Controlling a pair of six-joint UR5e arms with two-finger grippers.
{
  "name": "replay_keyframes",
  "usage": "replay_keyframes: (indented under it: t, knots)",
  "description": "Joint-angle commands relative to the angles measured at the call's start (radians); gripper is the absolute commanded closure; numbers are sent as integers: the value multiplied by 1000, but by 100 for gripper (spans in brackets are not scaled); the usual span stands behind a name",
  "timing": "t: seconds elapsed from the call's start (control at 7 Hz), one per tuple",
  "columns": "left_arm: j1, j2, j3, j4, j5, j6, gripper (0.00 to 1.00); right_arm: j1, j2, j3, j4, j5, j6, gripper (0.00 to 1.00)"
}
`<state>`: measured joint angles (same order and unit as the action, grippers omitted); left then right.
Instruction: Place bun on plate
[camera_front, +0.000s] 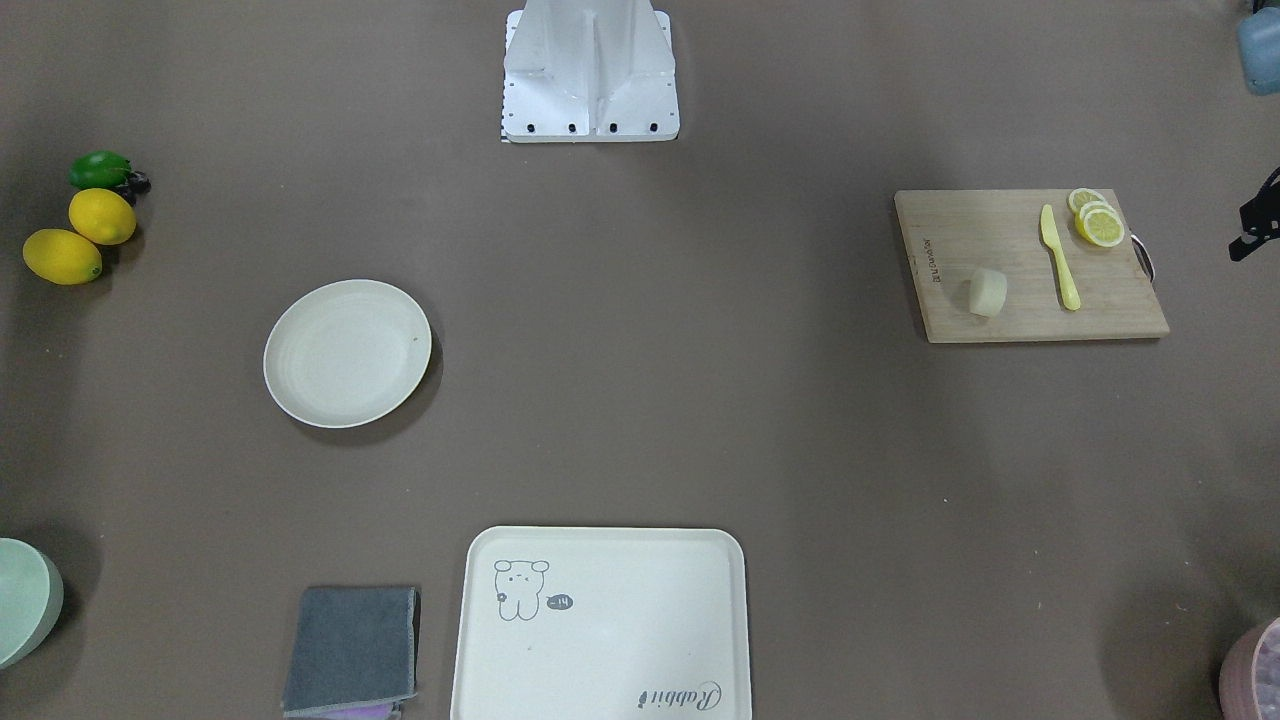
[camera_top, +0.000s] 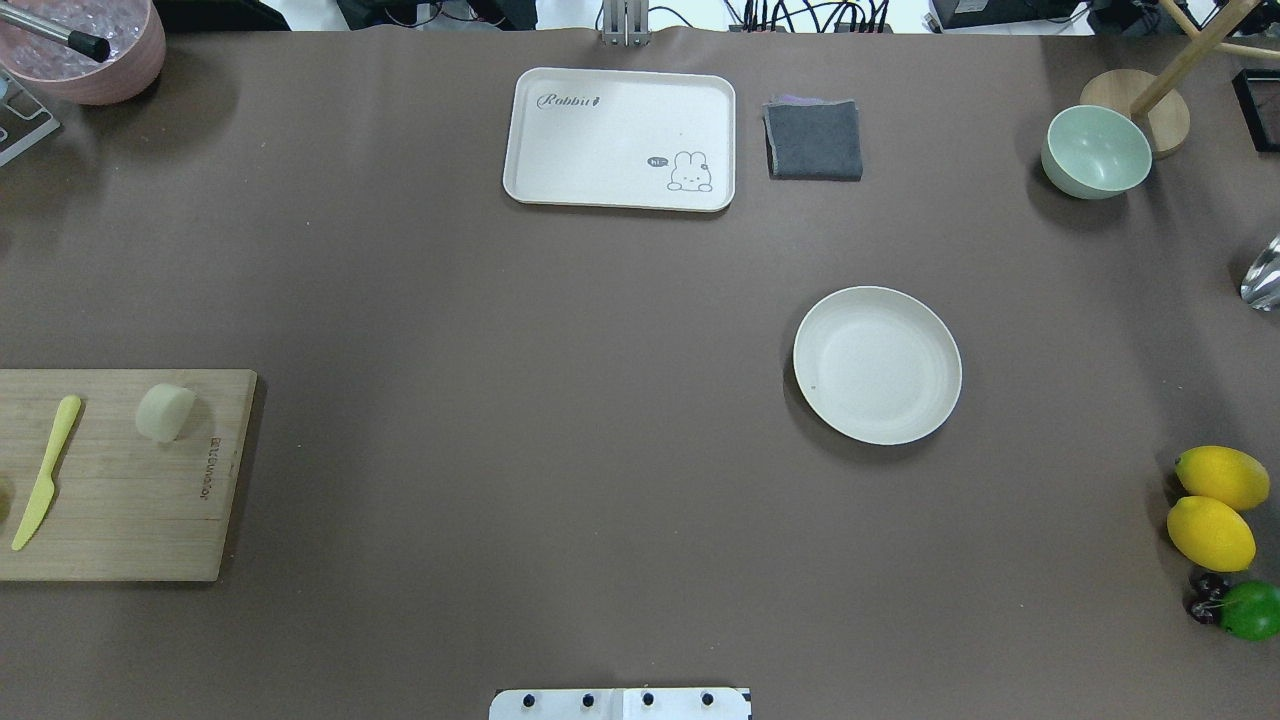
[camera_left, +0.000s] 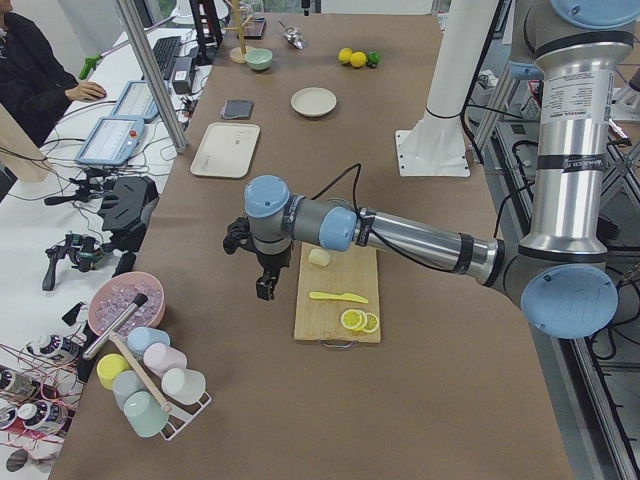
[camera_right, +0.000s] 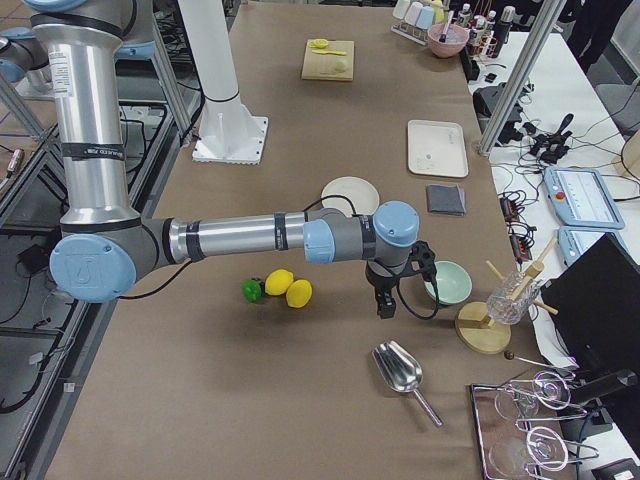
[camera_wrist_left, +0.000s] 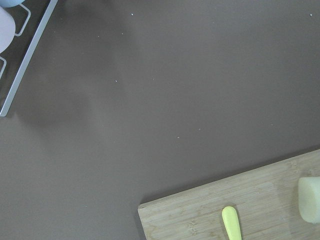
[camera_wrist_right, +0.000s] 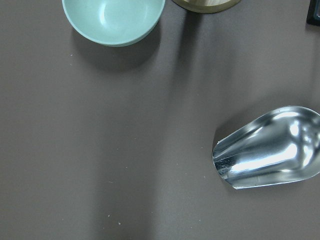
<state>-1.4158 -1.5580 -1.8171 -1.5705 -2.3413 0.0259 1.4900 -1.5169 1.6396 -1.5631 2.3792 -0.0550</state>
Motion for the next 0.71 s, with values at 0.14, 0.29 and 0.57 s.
replay_keyframes:
  t: [0.14,0.29,0.57]
  knots:
    - [0,3,-5,-2,3,0,2,-2,-2,0,0,5,1,0]
    - [0,3,-13,0,3,-1,2,-5,-2,0,0,6,1,0]
    - [0,3,-11,0,3,-1,2,-11,-2,0,0,6,9,0]
